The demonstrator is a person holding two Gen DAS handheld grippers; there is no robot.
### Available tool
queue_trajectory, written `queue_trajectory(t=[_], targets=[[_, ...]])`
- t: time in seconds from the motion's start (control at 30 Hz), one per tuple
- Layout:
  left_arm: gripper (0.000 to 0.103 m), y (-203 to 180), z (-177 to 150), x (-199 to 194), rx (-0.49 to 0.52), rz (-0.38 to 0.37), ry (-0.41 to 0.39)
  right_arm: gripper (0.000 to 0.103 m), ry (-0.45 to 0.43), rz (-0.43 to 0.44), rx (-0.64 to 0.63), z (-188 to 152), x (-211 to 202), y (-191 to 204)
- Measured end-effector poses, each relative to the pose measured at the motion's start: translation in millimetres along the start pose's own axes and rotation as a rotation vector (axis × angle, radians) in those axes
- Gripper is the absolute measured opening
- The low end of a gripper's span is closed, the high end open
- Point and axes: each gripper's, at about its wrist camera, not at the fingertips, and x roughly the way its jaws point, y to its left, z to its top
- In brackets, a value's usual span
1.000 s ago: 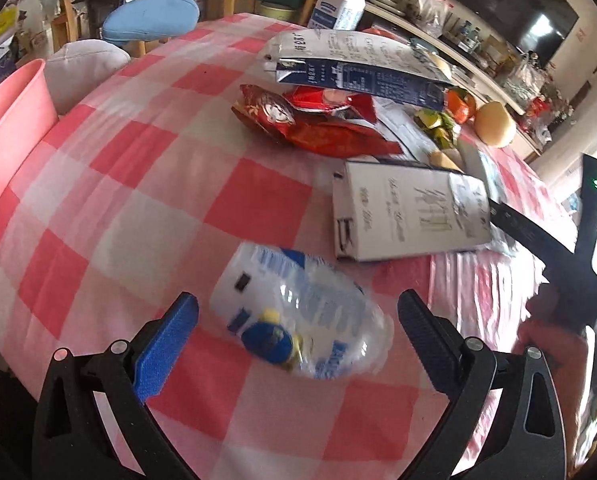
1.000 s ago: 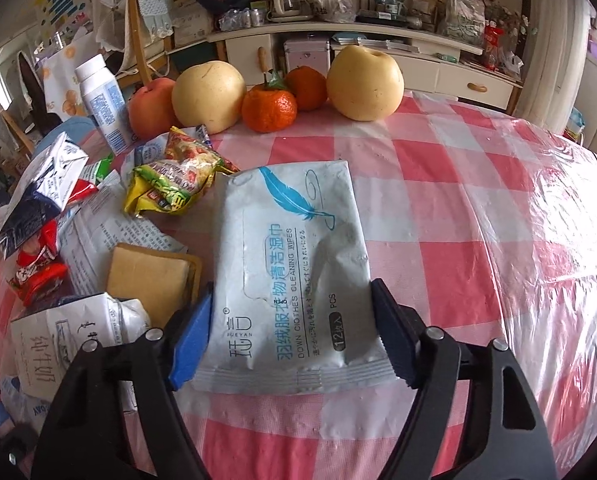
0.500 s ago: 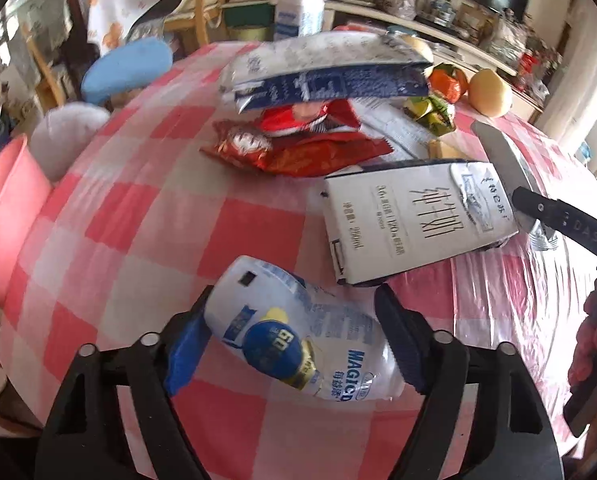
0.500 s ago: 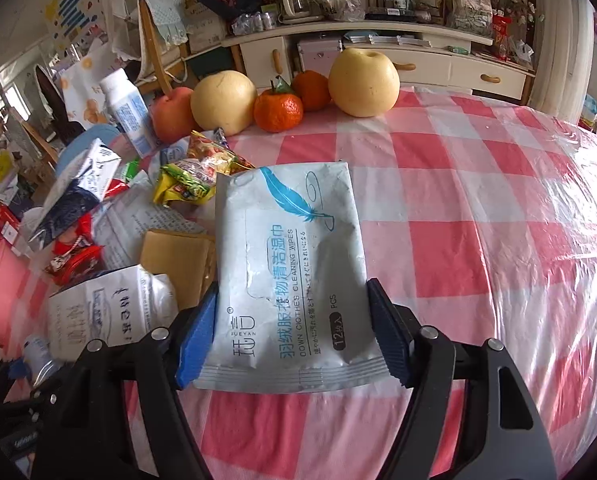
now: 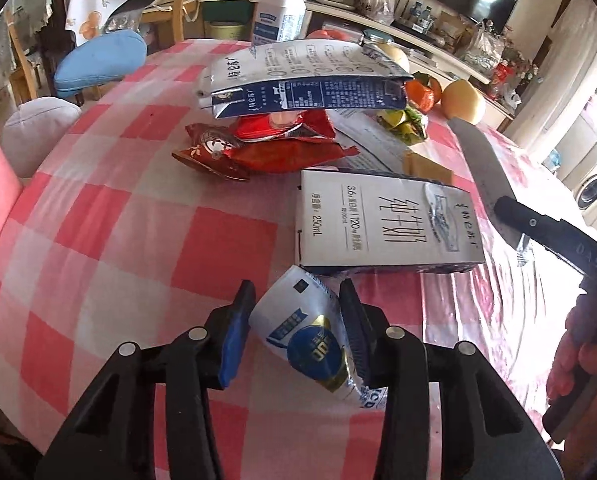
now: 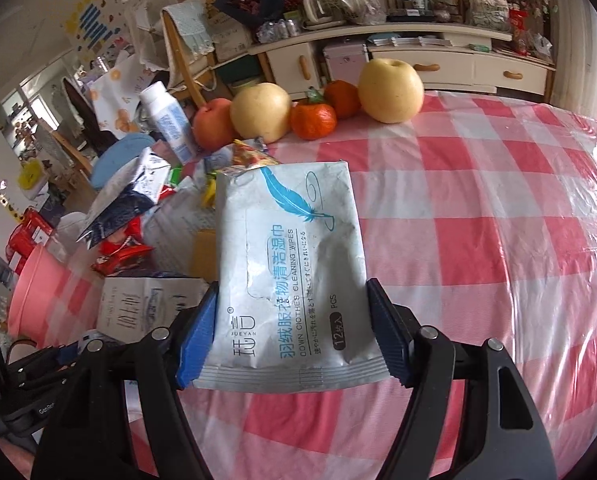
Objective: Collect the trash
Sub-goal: 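Lift the wipes packet with the right tool while the left tool lifts the yogurt bottle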
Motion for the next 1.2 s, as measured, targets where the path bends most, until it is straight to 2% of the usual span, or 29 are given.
queue_trajectory(t=[0.2,0.33,0.47,0.67,0.7,0.77,0.8,0.87,0.93,1.0,1.13,1.2], targets=[[0.042,6,4,-16,-0.003,-0.050,-0.045,0.071,-0.016,0.026,0.012,-3,-8,1],[0.024,18,7,-28,-0.036,-0.096,-0.069,0.070,-0.037,0.049,0.028,-6,-17,3],[0.018,27,8,-36,-0.041,-0.120,-0.082,0.070,-0.065,0.072,0.034,-8,-27,12],[0.017,40,0,-36,-0.082,-0.163,-0.048,0.070,-0.112,0.096,0.029,-11,-41,32],[0.018,41,-1,-35,-0.087,-0.178,-0.039,0.070,-0.118,0.095,0.024,-12,-42,35],[0.044,35,-3,-30,-0.044,-0.216,-0.004,0.070,-0.111,0.101,0.029,-14,-41,39],[0.064,30,-5,-27,-0.011,-0.210,0.007,0.070,-0.107,0.103,0.036,-16,-41,40],[0.069,19,-10,-27,0.065,-0.185,-0.002,0.070,-0.103,0.098,0.038,-20,-41,43],[0.086,2,-15,-21,0.178,-0.172,0.022,0.070,-0.102,0.091,0.035,-23,-42,44],[0.090,-9,-18,-18,0.245,-0.125,0.019,0.070,-0.105,0.088,0.038,-27,-46,44],[0.092,-36,-23,-9,0.420,0.033,-0.023,0.070,-0.119,0.068,0.019,-35,-56,45],[0.093,-41,-23,-7,0.450,0.057,-0.035,0.070,-0.124,0.066,0.018,-40,-60,44]])
